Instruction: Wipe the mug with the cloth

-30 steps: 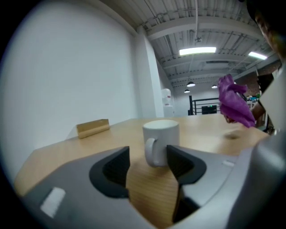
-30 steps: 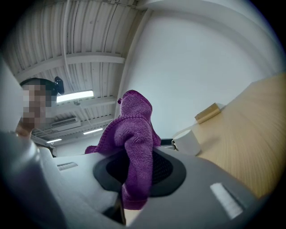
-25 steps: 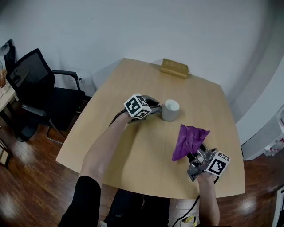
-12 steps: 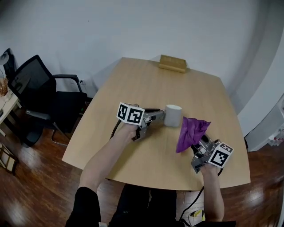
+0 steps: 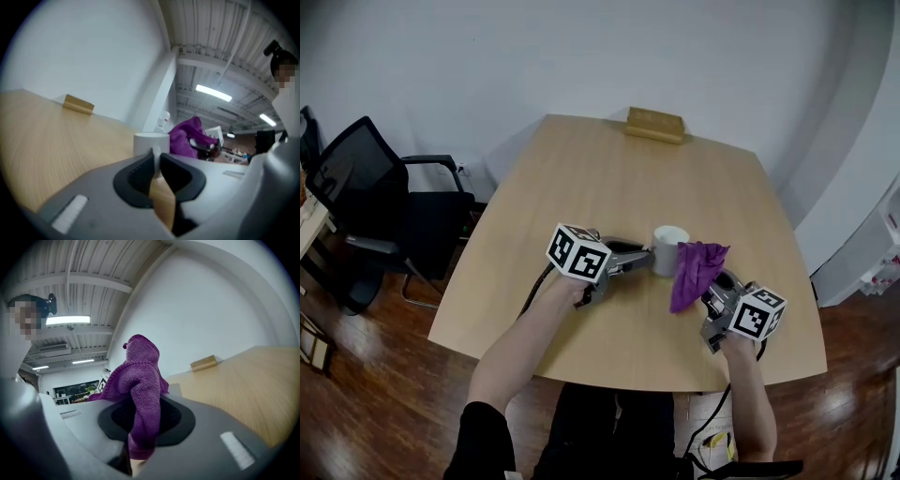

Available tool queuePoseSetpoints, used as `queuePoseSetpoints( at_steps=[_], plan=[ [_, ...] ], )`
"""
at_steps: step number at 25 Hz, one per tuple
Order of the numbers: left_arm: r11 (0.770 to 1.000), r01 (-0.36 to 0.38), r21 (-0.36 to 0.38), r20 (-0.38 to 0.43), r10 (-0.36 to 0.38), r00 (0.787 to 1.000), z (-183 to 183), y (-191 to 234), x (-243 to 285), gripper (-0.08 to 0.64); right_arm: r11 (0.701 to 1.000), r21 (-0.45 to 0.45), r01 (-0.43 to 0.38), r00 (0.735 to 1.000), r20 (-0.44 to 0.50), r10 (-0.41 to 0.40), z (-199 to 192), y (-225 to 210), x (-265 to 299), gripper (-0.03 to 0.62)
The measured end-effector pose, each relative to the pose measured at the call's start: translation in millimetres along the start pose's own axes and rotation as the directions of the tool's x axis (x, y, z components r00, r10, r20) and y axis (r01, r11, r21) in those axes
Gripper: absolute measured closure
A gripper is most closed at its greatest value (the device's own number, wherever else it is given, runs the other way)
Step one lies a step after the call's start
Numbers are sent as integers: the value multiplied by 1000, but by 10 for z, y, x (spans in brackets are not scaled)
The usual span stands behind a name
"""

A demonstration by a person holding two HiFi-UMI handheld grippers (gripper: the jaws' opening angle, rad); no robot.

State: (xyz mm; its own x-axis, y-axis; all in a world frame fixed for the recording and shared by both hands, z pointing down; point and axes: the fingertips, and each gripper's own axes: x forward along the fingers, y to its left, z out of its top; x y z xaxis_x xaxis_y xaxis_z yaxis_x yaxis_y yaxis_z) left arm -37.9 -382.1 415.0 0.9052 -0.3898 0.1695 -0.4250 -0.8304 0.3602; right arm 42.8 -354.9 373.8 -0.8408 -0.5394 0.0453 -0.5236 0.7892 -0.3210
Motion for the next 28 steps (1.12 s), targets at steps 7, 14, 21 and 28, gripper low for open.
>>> queuePoseSetpoints(
  at_steps=[7, 14, 21, 28],
  plan=[
    [937, -117, 328, -162, 178, 971, -198, 33, 141, 457, 1000, 25, -7, 1000, -27, 7, -67, -19, 7, 514],
    [885, -129, 447, -189, 234, 954, -186, 58, 257, 477, 999, 35, -16, 1000, -3, 16, -52, 23, -55, 514],
    [993, 62, -103, 125, -49, 991, 178, -86, 60, 489, 995, -63, 71, 996, 62, -68, 135, 54, -200, 514],
    [934, 210, -290, 296, -121, 948, 285, -255, 7, 495, 881, -449, 152, 988, 51, -145, 420, 388, 188, 514]
  ],
)
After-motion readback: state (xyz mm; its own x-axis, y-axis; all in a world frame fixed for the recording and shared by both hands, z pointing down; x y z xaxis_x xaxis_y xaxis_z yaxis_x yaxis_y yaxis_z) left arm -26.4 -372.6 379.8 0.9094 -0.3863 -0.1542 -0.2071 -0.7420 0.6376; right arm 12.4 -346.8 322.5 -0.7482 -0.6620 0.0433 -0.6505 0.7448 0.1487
